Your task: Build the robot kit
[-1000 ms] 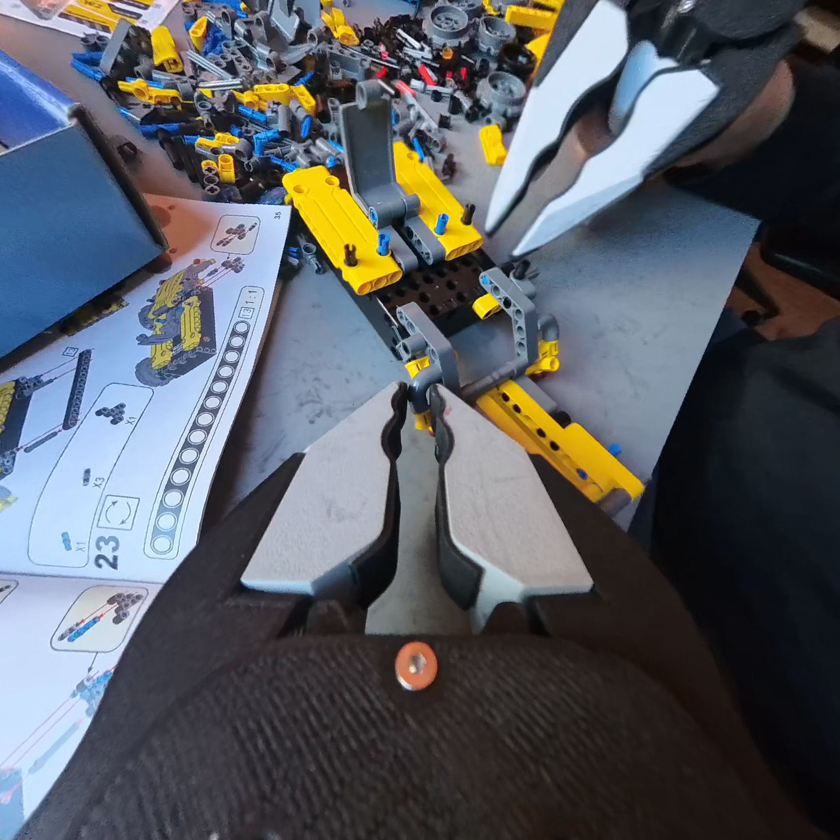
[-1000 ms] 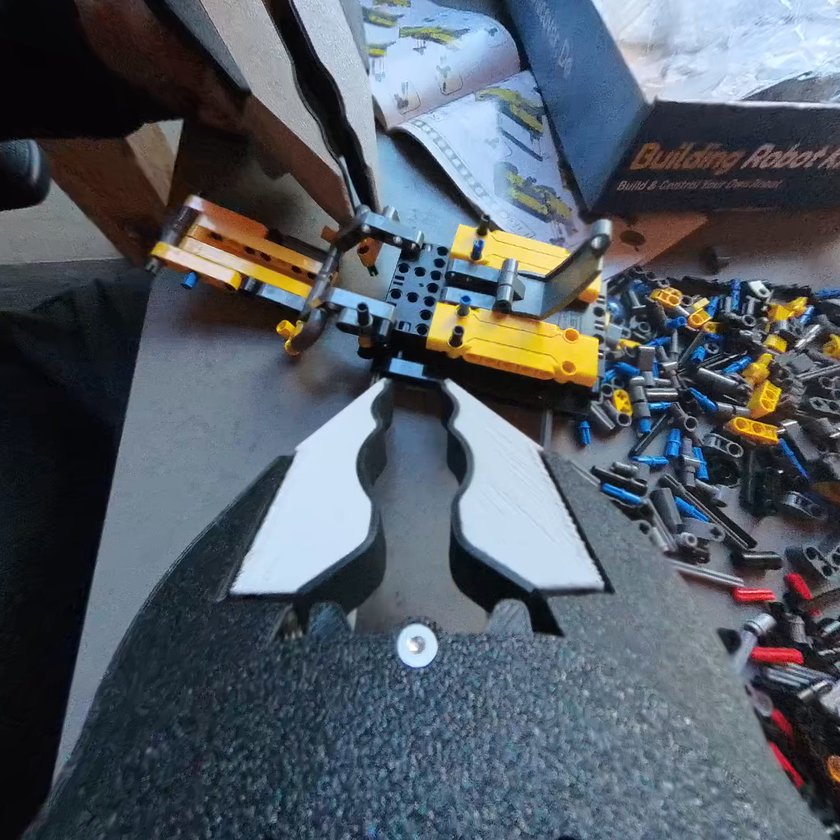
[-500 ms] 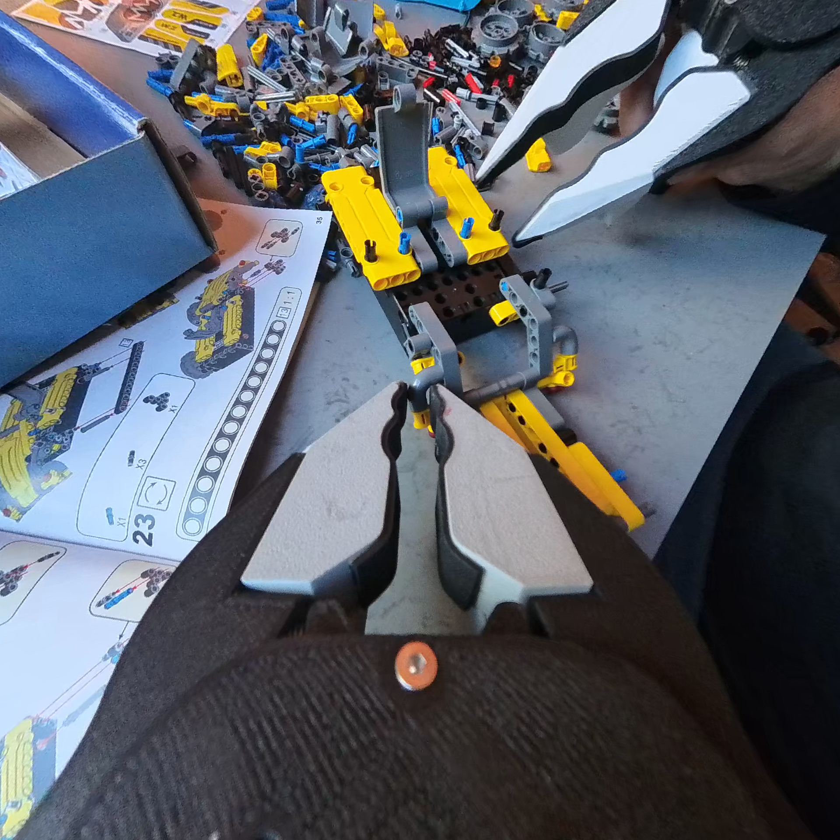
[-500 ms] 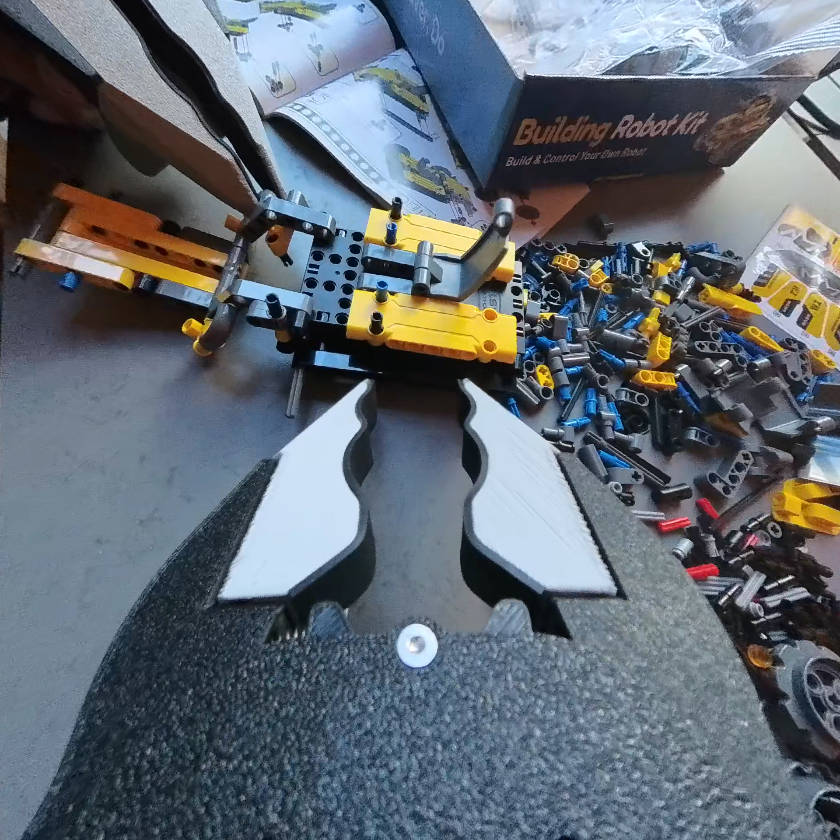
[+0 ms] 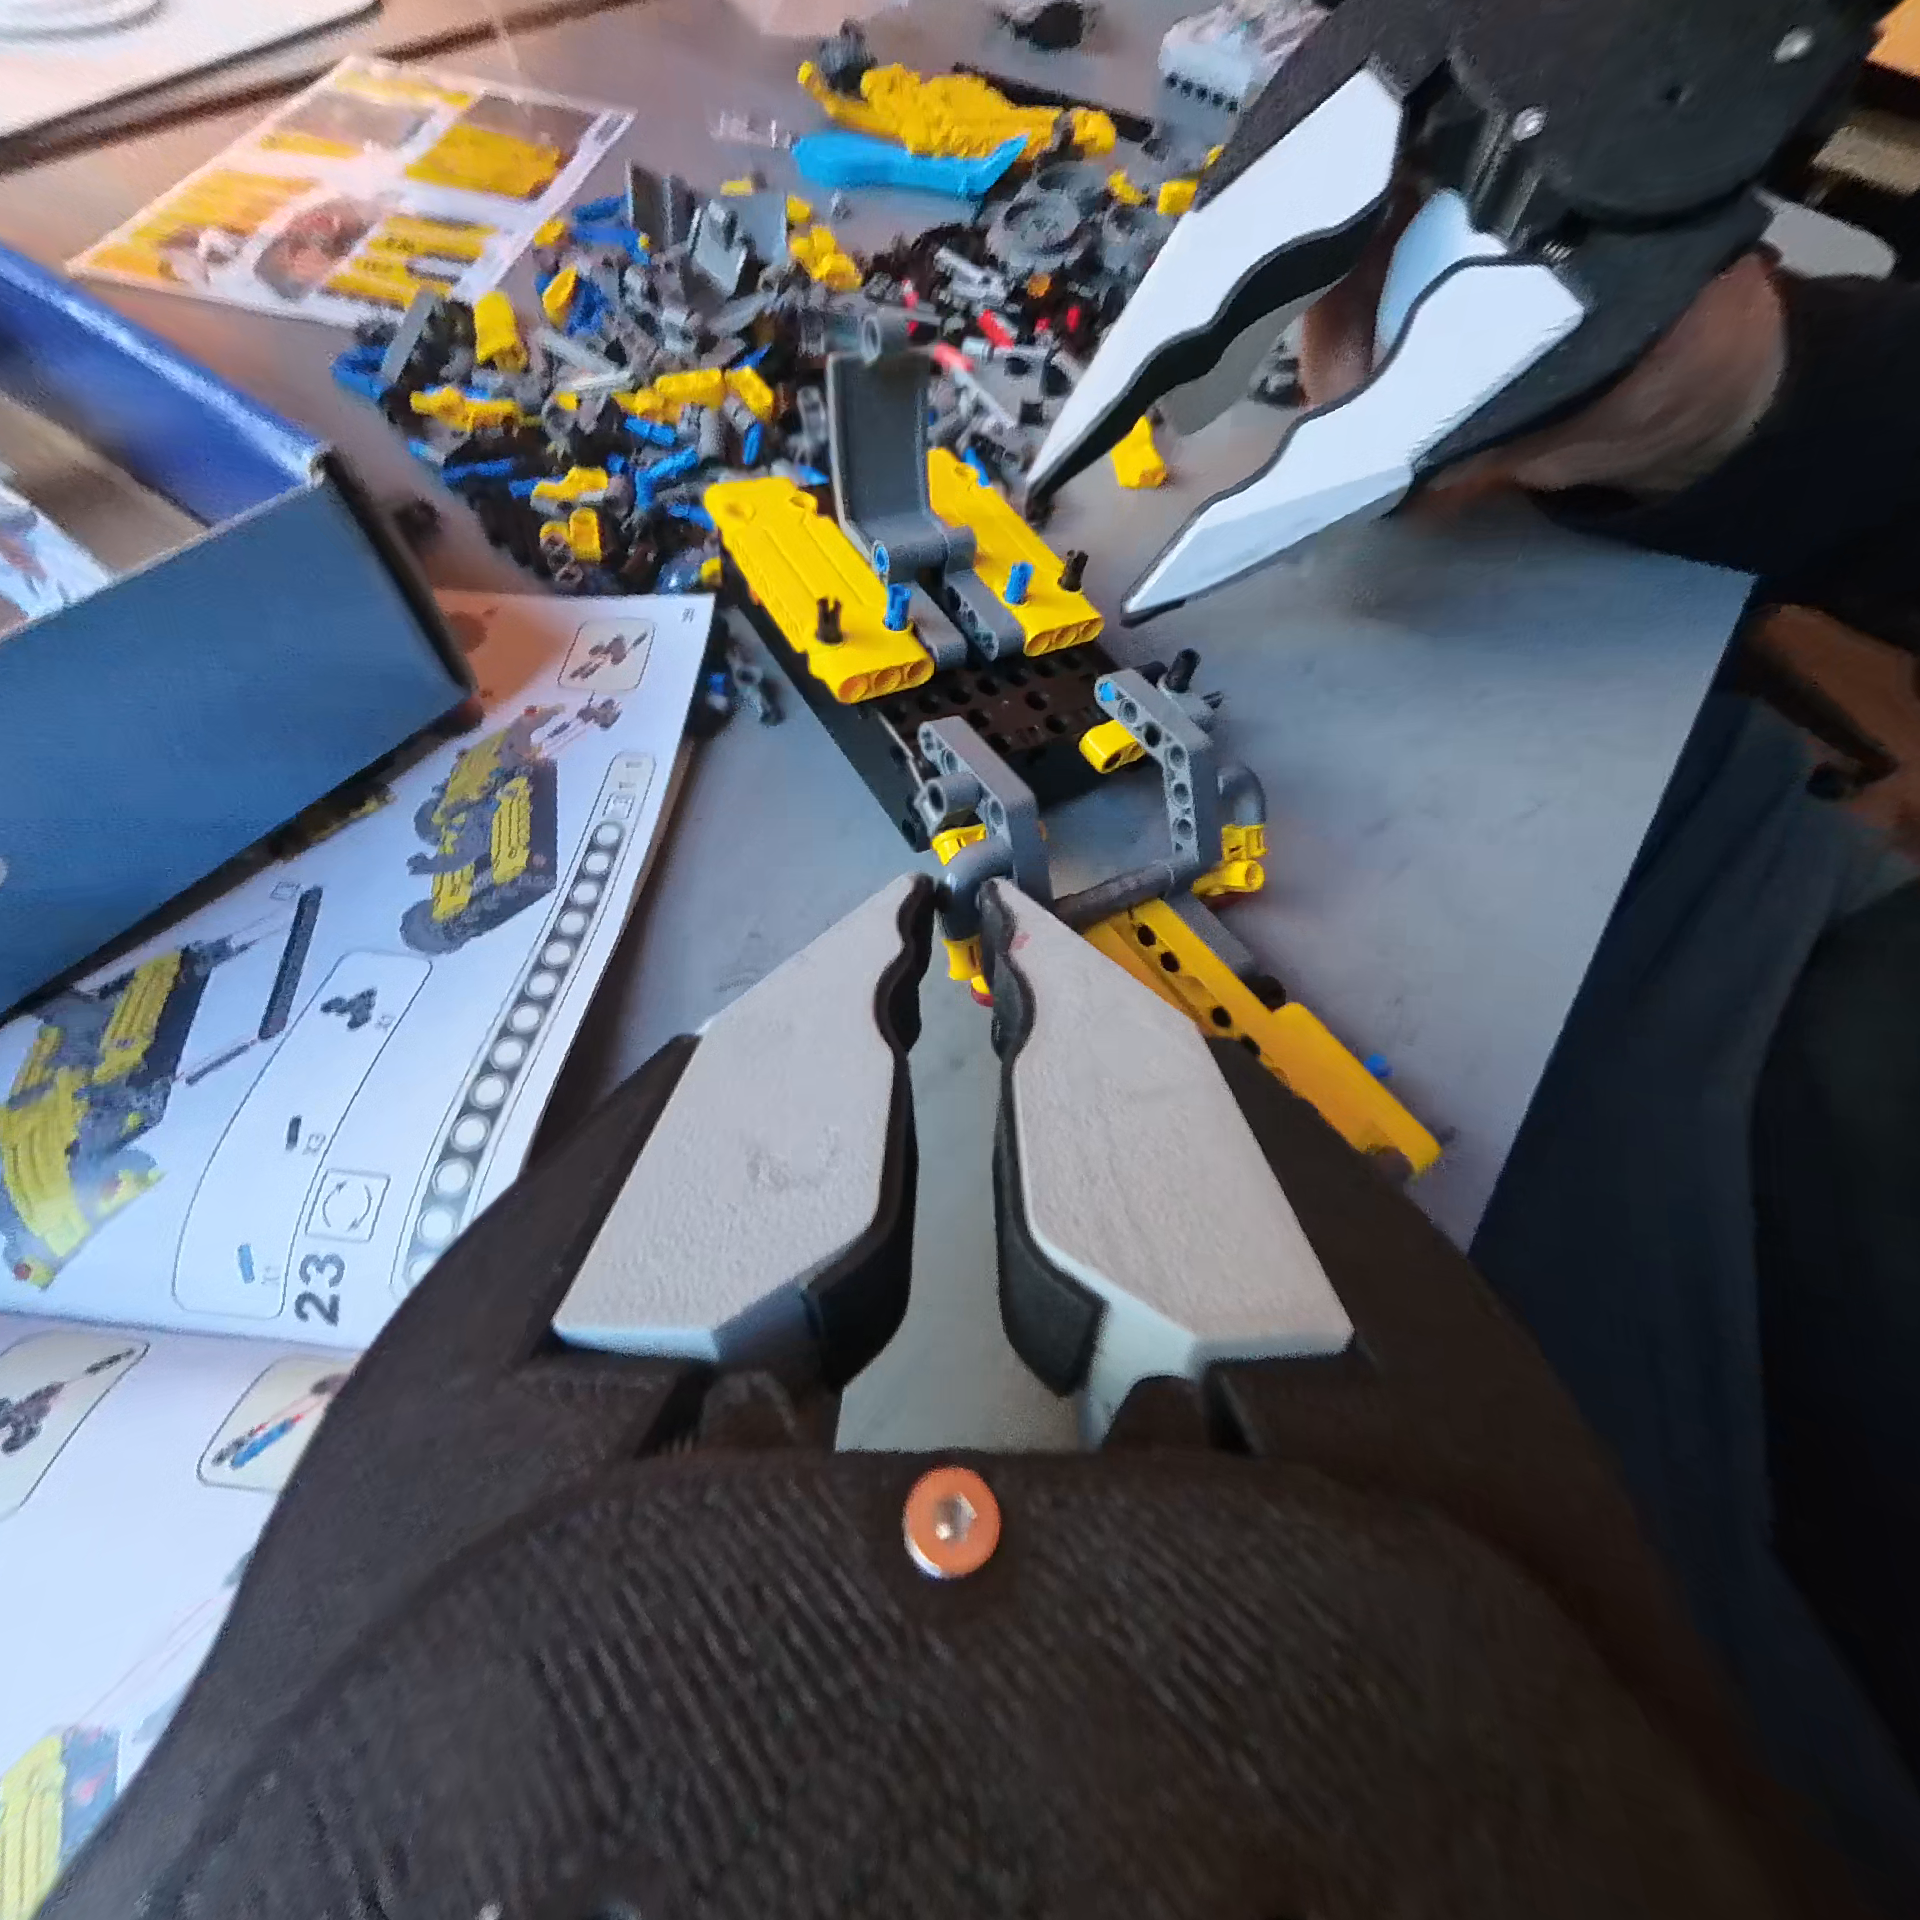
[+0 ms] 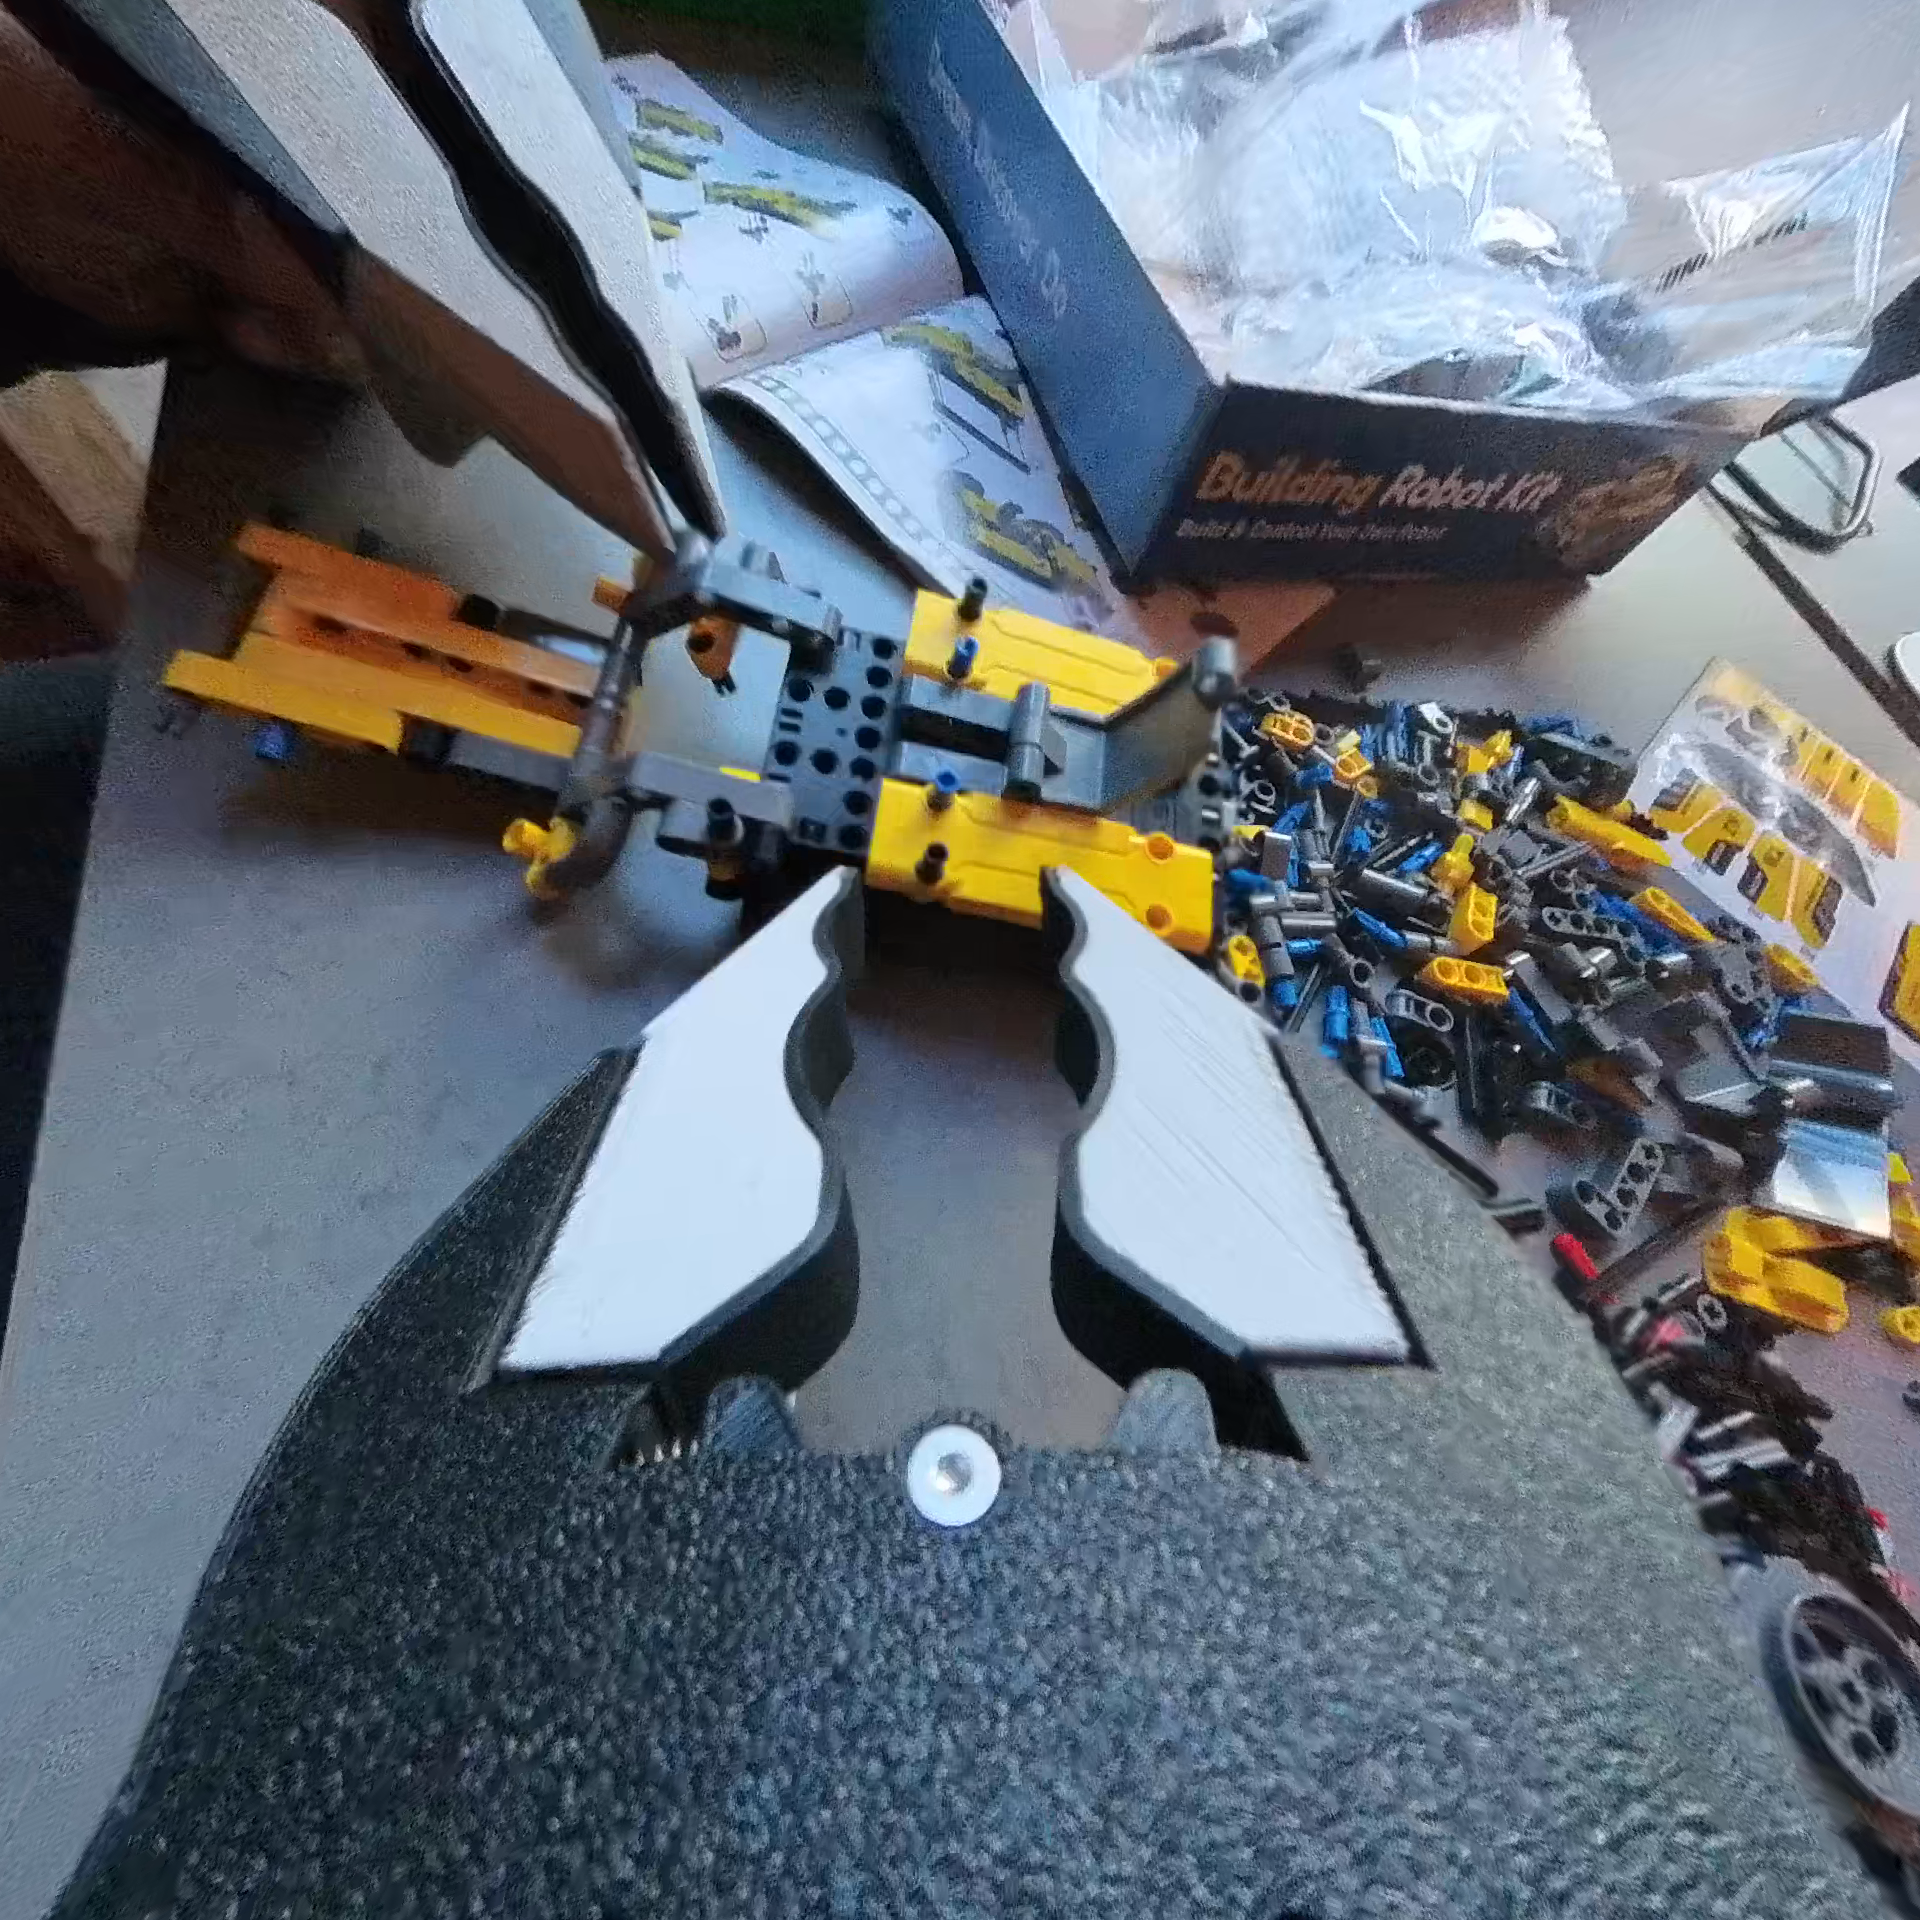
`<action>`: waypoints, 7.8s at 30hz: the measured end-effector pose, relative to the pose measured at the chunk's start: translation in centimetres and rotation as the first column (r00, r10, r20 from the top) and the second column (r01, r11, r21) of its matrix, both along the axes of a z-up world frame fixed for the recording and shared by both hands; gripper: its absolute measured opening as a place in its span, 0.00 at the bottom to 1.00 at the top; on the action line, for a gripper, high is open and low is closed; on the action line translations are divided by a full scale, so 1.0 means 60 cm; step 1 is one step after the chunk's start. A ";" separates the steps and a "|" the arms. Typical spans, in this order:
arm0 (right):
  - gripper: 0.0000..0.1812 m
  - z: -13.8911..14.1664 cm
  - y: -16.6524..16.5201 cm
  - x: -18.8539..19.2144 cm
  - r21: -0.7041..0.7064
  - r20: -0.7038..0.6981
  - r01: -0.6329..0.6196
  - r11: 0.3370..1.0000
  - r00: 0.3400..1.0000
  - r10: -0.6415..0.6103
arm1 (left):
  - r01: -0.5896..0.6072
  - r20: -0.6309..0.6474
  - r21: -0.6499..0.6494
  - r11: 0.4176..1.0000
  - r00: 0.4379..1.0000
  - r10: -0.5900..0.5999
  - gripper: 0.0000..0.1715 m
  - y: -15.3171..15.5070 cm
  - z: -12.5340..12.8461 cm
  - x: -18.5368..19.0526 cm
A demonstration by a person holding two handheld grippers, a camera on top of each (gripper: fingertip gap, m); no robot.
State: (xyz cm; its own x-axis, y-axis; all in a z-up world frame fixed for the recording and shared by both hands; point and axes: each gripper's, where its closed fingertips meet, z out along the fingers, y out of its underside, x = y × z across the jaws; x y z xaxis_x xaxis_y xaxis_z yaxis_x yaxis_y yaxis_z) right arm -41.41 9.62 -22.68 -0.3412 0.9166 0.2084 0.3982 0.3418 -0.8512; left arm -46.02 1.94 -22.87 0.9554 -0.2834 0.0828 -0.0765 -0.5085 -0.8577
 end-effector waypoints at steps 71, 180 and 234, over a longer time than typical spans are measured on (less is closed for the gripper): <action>0.15 0.120 -0.001 0.008 -0.115 -0.366 -0.028 0.993 0.930 -0.016 | -0.174 -0.145 0.299 0.938 0.963 0.225 0.16 0.004 0.061 -0.041; 0.24 0.120 -0.073 -0.034 -0.113 -0.143 -0.076 0.991 0.988 0.059 | -0.195 -0.205 -0.346 0.918 0.970 0.129 0.26 -0.121 -0.054 -0.222; 0.32 -0.003 -0.046 -0.020 -0.013 0.407 -0.171 0.985 0.899 0.162 | -0.135 -0.148 -0.339 0.931 0.985 0.089 0.01 -0.073 -0.056 -0.102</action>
